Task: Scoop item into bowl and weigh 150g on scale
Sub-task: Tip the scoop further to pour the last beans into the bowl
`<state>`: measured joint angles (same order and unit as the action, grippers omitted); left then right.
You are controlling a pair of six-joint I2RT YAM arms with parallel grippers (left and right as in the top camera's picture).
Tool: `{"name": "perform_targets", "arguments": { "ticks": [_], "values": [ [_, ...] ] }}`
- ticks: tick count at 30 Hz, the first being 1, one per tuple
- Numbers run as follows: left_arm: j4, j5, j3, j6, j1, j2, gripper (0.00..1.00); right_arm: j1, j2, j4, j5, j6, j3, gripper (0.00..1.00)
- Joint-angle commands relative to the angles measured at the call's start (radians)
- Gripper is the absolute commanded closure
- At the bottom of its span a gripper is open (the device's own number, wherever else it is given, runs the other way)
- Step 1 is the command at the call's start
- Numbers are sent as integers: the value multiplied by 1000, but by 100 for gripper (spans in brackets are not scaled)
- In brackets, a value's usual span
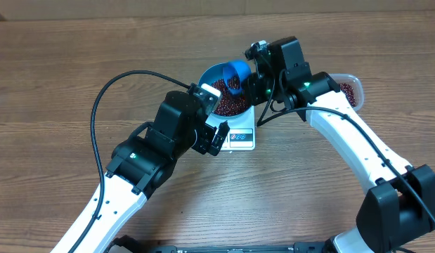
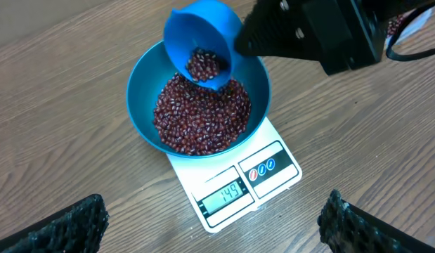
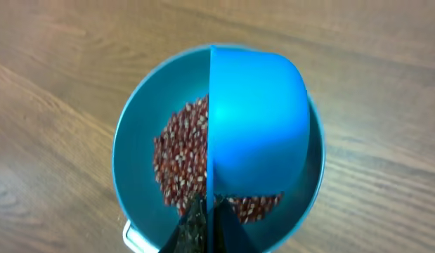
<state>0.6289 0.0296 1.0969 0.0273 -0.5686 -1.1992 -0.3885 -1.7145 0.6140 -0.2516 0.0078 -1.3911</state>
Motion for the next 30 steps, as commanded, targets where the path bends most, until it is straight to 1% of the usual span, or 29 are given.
{"name": "perform_targets", "arguments": {
  "ticks": [1, 12, 14, 23, 25, 28, 30],
  "values": [
    [3, 2, 26, 3, 3, -2, 1, -4, 16, 15, 8, 18, -3, 96],
    [2, -4, 26, 3, 3, -2, 0, -4, 16, 14, 55, 45, -3, 96],
    [2, -4, 26, 3, 3, -2, 0, -4, 16, 15, 87, 80, -3, 96],
    [2, -4, 26, 3, 3, -2, 0, -4, 16, 0, 64, 114, -3, 96],
    [2, -4, 26, 3, 3, -2, 0, -4, 16, 3, 45, 96, -3, 96],
    [2, -4, 26, 3, 3, -2, 1, -4, 16, 9, 90, 128, -3, 96],
    [2, -4, 26, 3, 3, -2, 1, -6, 16, 7, 64, 111, -3, 96]
  ]
}}
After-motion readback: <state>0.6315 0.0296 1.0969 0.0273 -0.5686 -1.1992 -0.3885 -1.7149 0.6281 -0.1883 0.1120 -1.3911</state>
